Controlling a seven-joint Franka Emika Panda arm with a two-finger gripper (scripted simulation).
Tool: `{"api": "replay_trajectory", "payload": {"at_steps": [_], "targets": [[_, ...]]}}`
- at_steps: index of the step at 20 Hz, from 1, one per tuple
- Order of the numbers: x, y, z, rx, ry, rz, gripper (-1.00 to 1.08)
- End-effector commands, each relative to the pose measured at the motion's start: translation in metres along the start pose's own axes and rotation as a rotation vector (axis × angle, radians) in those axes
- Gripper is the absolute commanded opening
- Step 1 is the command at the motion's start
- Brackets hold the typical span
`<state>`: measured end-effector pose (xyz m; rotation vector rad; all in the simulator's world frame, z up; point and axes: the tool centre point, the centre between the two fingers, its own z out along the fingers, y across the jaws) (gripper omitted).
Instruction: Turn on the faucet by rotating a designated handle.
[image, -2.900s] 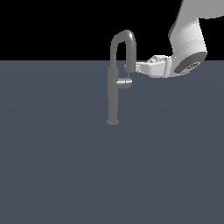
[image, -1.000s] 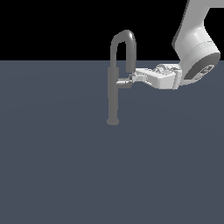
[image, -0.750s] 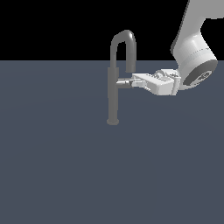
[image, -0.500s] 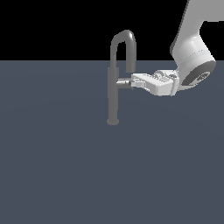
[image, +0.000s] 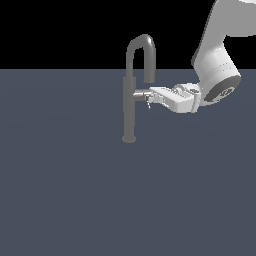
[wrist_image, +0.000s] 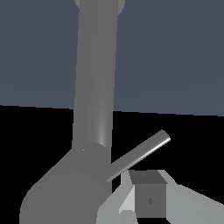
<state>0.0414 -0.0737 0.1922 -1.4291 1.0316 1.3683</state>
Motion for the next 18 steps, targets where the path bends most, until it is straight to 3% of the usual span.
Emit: {"api": "replay_trajectory", "payload": {"at_steps": [1, 18], "targets": [[0.007, -0.003, 0.000, 0.004, 0.000, 0.006, -1.00], [0.056, -0.018, -0.001, 0.020, -0.006, 0.053, -1.00]]}}
